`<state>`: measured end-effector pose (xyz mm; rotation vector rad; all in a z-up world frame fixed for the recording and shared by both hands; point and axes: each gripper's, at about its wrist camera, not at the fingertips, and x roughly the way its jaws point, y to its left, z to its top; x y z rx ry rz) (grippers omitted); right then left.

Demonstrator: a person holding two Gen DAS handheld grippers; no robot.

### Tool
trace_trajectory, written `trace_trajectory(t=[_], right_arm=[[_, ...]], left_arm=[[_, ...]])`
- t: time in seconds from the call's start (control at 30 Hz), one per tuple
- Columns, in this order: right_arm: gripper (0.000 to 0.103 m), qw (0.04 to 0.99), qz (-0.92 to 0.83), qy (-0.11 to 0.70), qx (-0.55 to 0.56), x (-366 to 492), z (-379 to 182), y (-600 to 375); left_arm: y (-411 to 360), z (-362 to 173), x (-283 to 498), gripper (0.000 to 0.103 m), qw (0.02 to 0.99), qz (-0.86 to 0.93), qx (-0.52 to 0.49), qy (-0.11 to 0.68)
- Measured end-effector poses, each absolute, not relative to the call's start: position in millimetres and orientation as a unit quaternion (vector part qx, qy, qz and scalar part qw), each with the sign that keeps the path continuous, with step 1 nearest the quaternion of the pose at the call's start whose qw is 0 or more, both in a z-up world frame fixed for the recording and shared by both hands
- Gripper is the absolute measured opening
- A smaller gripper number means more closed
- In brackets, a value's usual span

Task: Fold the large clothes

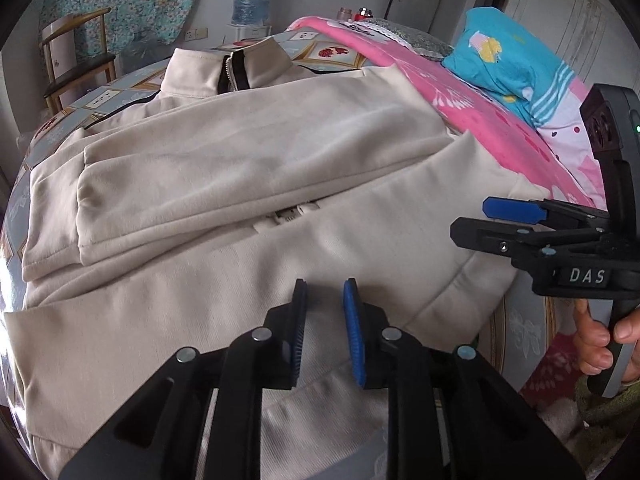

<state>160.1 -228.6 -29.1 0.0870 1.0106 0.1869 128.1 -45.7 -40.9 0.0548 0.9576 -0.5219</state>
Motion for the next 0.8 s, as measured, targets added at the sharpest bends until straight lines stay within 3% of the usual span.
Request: trace_trajectory(t=[0.2,0.43,0.67,0.8], right_arm=[[0.077,0.869,0.074,0.488,-0.02,170,-44,-211],[0.083,0.869,0.085,0.487,0.028,173,-30,-217],[0.084,0.867,0.091,0.488,0.042,175,-25,-216],[0.084,0.866,0.095,0.488,0.044,174,-24,-215]], left_arm=[[-44,-41,133,0.02,0.854,-0.246,0.019,0.457],[-42,-35,131,0.021,0.856,-0.235,0.022,0.459],[-34,-28,132,0.052,0.864,-0.215,0.023,0.454],[-29,-24,132,0.059,0.869,-0.204,0.025,0.45]])
